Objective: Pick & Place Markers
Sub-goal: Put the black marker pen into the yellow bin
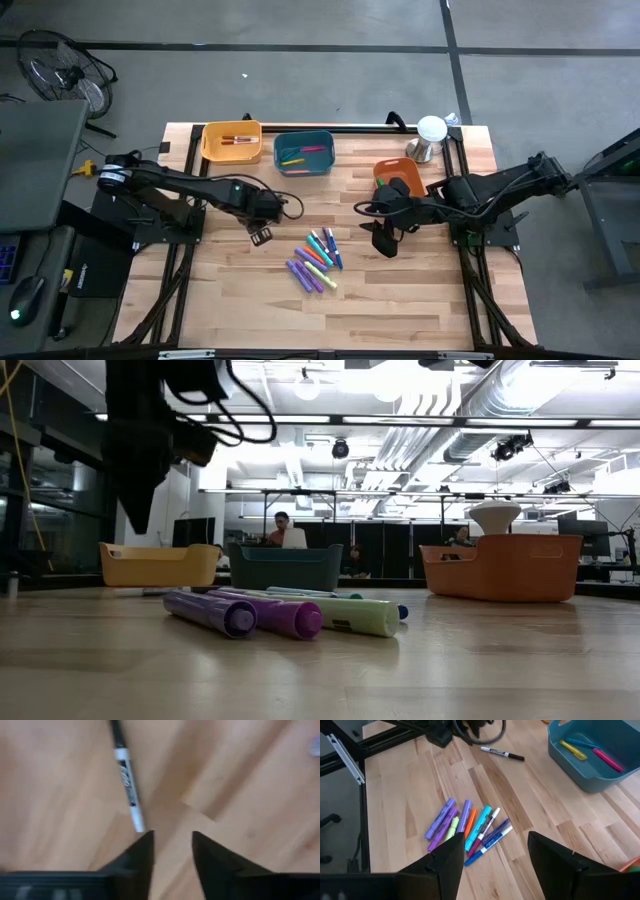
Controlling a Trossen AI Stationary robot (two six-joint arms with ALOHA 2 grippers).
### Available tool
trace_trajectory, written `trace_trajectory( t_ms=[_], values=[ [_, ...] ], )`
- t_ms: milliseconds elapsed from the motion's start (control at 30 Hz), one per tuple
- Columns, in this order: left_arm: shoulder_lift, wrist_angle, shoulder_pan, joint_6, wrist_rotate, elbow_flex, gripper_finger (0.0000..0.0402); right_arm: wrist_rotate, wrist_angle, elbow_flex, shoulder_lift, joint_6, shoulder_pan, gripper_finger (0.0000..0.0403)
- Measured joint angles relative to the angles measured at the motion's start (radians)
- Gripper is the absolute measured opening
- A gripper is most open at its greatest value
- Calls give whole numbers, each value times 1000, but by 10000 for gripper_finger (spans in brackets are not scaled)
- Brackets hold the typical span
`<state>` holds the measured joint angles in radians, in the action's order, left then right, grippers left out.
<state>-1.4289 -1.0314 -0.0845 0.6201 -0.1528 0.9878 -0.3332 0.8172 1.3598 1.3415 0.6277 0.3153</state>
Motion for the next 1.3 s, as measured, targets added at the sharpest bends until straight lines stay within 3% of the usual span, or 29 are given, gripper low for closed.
trace_trajectory(
  t_ms=[133,267,700,967,1133,1300],
  values=[
    [-54,-41,41,43,-73,-11,214,0,-17,0,0,0,0,206],
    [-80,84,131,3,32,-70,257,0,-23,0,0,4,0,206],
    [-81,139,353,-183,0,-116,257,1,-22,0,0,26,0,206],
    [-166,184,498,-304,18,-125,257,3,-22,0,0,31,0,206],
    [-178,265,582,-350,158,-191,256,6,-12,0,0,49,0,206],
    [-173,310,627,-351,206,-255,256,7,-12,0,0,49,0,206]
  ],
)
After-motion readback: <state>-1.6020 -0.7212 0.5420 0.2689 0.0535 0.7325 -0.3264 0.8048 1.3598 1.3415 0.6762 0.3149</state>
